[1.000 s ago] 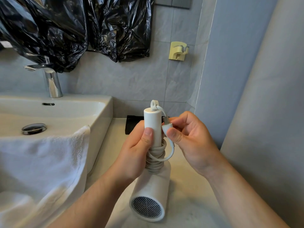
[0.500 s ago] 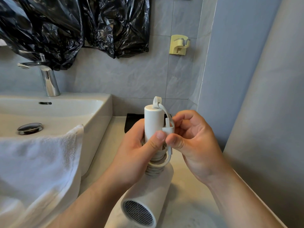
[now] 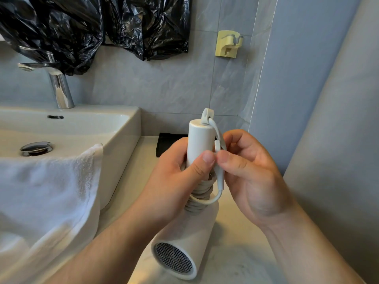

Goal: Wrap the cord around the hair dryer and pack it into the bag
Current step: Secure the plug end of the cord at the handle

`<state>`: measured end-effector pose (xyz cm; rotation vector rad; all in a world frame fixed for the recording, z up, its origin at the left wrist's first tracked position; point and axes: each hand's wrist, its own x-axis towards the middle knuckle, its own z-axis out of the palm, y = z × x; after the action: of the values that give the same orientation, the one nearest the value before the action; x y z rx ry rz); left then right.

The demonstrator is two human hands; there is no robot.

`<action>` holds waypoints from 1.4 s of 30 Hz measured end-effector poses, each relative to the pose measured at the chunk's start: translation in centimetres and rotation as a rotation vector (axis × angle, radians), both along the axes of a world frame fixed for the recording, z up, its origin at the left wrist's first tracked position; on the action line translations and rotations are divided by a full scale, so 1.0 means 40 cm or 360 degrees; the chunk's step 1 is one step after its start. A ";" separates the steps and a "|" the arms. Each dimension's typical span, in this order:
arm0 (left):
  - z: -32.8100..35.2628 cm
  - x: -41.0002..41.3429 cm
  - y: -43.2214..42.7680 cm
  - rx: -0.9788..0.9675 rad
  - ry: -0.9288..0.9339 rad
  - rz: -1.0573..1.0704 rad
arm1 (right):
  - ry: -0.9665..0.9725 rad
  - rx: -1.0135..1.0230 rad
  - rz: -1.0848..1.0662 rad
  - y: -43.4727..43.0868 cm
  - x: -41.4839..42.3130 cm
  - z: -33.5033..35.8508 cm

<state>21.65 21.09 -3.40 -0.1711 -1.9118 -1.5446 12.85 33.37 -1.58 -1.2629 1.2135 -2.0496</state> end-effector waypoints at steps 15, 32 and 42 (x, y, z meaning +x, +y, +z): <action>0.012 -0.008 0.009 0.0088 -0.0060 0.0029 | -0.0156 0.0110 0.0120 0.006 -0.015 -0.004; 0.024 -0.010 0.029 -0.0003 -0.0007 0.0204 | -0.0255 0.0110 0.0244 0.015 -0.018 0.004; 0.020 -0.004 0.011 -0.0051 0.0036 0.0039 | -0.0249 -0.0009 0.0047 -0.001 -0.001 -0.001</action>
<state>21.48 21.53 -2.62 -0.1775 -1.9145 -1.4906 12.82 33.34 -1.61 -1.0935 1.1124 -2.0889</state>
